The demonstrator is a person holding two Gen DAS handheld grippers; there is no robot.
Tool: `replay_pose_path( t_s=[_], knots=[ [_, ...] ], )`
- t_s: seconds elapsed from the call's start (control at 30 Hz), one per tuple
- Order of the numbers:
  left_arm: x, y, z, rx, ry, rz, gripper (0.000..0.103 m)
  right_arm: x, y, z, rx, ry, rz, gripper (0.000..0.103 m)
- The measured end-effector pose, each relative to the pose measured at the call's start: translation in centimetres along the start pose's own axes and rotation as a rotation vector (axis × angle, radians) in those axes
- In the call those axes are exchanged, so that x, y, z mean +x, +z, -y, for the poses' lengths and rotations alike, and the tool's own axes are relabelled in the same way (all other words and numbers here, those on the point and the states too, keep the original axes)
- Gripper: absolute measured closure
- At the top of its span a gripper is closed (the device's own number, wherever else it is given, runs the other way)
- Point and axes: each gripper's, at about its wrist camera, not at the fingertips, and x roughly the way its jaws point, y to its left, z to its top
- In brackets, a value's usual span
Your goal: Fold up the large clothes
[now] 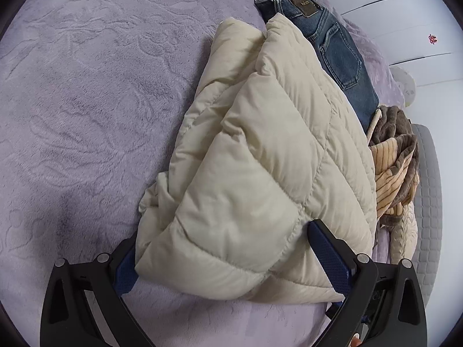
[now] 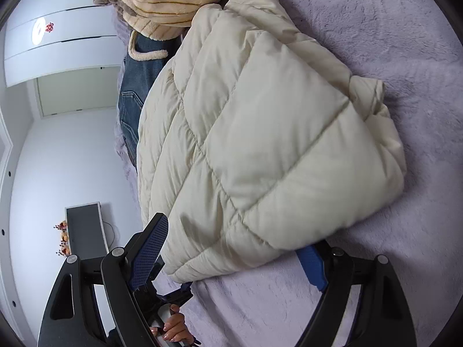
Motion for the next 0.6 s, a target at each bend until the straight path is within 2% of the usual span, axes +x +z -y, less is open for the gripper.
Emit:
replay_pose_path(
  t_s=[0.17, 0.2, 0.23, 0.27, 0.3, 0.33, 0.4, 0.5, 0.6],
  knots=[
    [0.6, 1.0, 0.6, -0.005, 0.034, 0.034, 0.001, 1.4, 1.4, 0.8, 0.076, 0.052, 0.029, 0.016],
    [0.6, 1.1, 0.7, -0.004, 0.039, 0.041, 0.009, 1.5, 1.6, 0.9, 0.100, 0.060, 0.034, 0.017],
    [0.5, 1.2, 0.9, 0.002, 0.042, 0.046, 0.020, 1.6, 1.6, 1.1, 0.123, 0.071, 0.038, 0.019],
    [0.5, 1.3, 1.0, 0.009, 0.037, 0.046, 0.027, 1.7, 1.6, 1.3, 0.145, 0.084, 0.040, 0.030],
    [0.4, 1.4, 1.1, 0.016, 0.025, 0.045, 0.042, 1.7, 1.6, 1.7, 0.169, 0.097, 0.037, 0.043],
    [0.3, 1.4, 1.3, 0.024, 0.006, 0.040, 0.054, 1.6, 1.5, 2.1, 0.193, 0.114, 0.033, 0.049],
    [-0.2, 1.4, 1.9, 0.054, -0.005, 0.042, 0.064, 1.6, 1.3, 2.4, 0.214, 0.149, 0.038, 0.068],
    [-1.2, 1.3, 2.8, 0.091, -0.019, 0.055, 0.069, 1.2, 0.9, 1.9, 0.185, 0.188, 0.046, 0.077],
    [-2.9, 1.1, 2.9, 0.102, -0.050, 0.066, 0.069, 0.4, 0.4, 1.5, 0.173, 0.235, 0.053, 0.079]
  ],
)
